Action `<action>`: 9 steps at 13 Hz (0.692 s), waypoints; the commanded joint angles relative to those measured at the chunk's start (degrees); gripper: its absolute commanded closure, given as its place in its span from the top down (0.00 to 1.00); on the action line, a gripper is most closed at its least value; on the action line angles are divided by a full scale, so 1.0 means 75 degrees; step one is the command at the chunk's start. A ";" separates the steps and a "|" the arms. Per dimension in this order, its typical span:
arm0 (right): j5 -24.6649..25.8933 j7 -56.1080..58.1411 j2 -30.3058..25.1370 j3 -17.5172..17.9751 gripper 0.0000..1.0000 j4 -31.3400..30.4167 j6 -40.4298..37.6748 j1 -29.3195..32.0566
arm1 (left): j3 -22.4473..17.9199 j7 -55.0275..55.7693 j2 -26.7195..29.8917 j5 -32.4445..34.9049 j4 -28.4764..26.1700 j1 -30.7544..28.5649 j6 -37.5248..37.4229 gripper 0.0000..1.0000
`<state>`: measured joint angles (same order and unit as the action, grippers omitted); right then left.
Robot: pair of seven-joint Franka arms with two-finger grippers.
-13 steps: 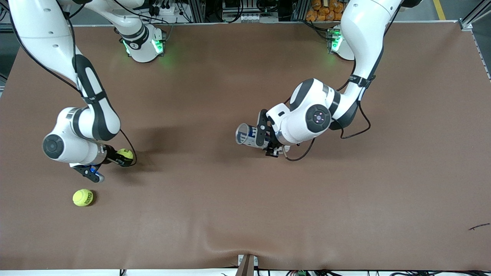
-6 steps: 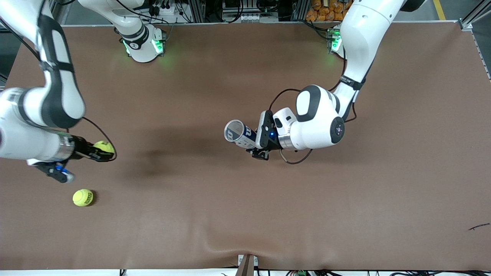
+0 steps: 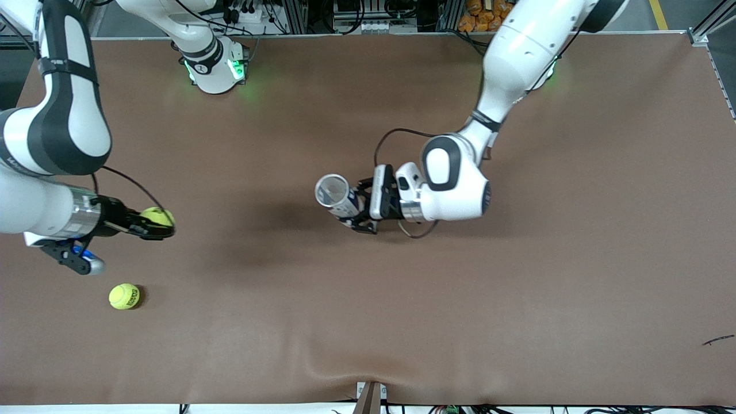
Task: Insert tennis ball vertically with right arm
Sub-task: 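Lift the ball with the right gripper while the left gripper centers the can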
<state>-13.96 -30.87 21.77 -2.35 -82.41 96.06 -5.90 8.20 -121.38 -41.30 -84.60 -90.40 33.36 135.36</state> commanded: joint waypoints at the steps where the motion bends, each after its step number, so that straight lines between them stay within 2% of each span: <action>1: -0.0213 -0.1457 0.0167 -0.0003 0.54 0.0745 -0.0093 -0.0699 | -0.0015 -0.0863 -0.0199 -0.1196 0.0017 0.0402 0.0351 0.70; 4: -0.0213 -0.2712 0.0144 -0.0003 0.54 0.0746 -0.0140 -0.1589 | -0.0015 -0.2501 -0.0690 -0.3279 0.0041 0.0858 0.0339 0.70; 5: -0.0178 -0.3273 0.0133 -0.0003 0.54 0.0723 -0.0163 -0.1975 | -0.0015 -0.2959 -0.0785 -0.3716 0.0041 0.0941 0.0339 0.69; 9: 0.0022 -0.4601 0.0004 -0.0015 0.52 0.0361 -0.0644 -0.3324 | -0.0004 -0.3093 -0.0903 -0.3861 -0.0076 0.0977 0.0339 0.70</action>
<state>-14.51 -61.88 22.24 -1.78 -78.76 92.44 -27.55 8.15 -143.17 -48.33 -111.75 -90.73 40.49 137.58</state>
